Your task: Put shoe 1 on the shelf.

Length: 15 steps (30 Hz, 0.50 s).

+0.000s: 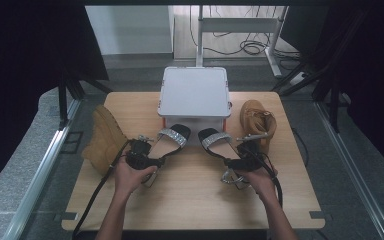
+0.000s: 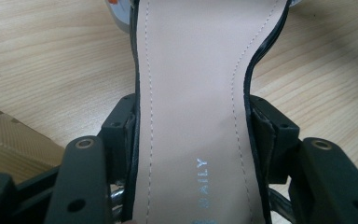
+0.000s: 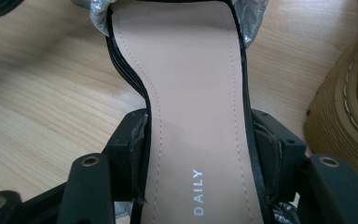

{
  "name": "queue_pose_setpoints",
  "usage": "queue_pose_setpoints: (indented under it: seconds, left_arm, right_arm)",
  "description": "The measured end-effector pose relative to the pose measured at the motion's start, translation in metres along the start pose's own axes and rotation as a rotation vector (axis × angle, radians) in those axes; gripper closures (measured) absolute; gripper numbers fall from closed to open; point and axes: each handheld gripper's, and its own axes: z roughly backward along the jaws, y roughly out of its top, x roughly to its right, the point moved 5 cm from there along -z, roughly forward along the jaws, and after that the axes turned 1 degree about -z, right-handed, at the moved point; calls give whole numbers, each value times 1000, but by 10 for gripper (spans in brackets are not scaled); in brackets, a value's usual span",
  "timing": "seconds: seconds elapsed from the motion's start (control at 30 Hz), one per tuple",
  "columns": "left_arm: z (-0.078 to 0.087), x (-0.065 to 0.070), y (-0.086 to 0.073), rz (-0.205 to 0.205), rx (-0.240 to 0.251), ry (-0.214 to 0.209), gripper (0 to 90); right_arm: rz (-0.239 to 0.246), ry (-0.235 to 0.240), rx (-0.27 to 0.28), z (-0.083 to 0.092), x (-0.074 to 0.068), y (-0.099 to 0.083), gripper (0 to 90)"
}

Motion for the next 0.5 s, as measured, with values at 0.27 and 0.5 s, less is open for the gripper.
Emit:
queue_pose_setpoints:
  seconds: [0.27,0.5]
  left_arm:
    - [-2,2,7,12,24,-9,420]
    - [-8,2,11,39,44,-7,420]
  right_arm:
    - [-19,7,4,-5,0,4,416]
    - [-44,-30,20,-7,1,9,416]
